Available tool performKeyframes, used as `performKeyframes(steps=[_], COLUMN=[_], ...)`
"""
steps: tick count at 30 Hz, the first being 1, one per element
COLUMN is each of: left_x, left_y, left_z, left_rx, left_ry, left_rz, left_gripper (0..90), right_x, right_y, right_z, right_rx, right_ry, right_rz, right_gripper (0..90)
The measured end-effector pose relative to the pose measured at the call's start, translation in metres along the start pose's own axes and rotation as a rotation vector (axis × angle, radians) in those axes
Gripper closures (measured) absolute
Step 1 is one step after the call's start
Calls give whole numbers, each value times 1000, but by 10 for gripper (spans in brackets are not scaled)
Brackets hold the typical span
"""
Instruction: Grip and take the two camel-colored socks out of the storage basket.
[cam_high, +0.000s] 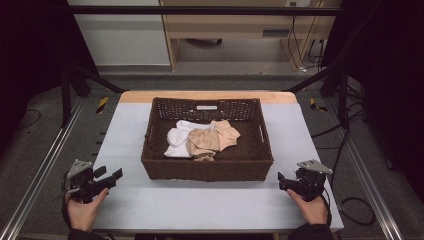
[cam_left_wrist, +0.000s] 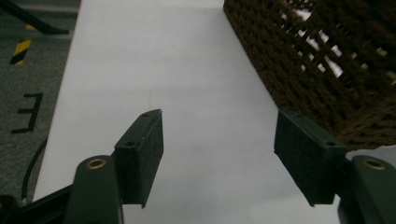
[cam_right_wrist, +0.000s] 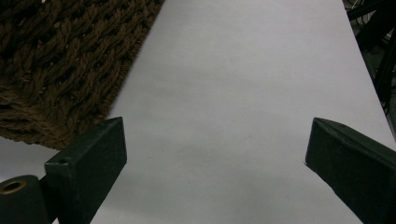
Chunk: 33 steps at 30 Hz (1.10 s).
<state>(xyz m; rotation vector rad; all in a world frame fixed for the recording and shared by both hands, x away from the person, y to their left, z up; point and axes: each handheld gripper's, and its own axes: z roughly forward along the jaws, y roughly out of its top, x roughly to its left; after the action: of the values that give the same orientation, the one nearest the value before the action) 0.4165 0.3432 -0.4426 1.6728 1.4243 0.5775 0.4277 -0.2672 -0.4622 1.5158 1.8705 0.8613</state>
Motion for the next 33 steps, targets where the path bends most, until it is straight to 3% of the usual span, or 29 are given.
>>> performKeyframes(steps=[6,11,18,21,33], left_x=[-11,-20,-23,-27,-62], left_y=[10,19,42,53,94], left_z=[-12,-17,-28,-32,-23], left_rx=[-54,-58,-107,-133,-163], left_ry=[-29,-41,-64,-73,-112], left_rz=[20,46,27,39,105], left_gripper=[394,400,409,410,441], right_x=[-3,-5,-4,-4,-4], right_y=[0,-1,-2,-2,-2], right_z=[-1,-1,-2,-3,-3], right_rx=[-5,0,3,-1,-2], right_ry=[-19,-24,-26,-33,-35], right_rz=[14,17,24,17,16], right_gripper=[58,59,56,55,55])
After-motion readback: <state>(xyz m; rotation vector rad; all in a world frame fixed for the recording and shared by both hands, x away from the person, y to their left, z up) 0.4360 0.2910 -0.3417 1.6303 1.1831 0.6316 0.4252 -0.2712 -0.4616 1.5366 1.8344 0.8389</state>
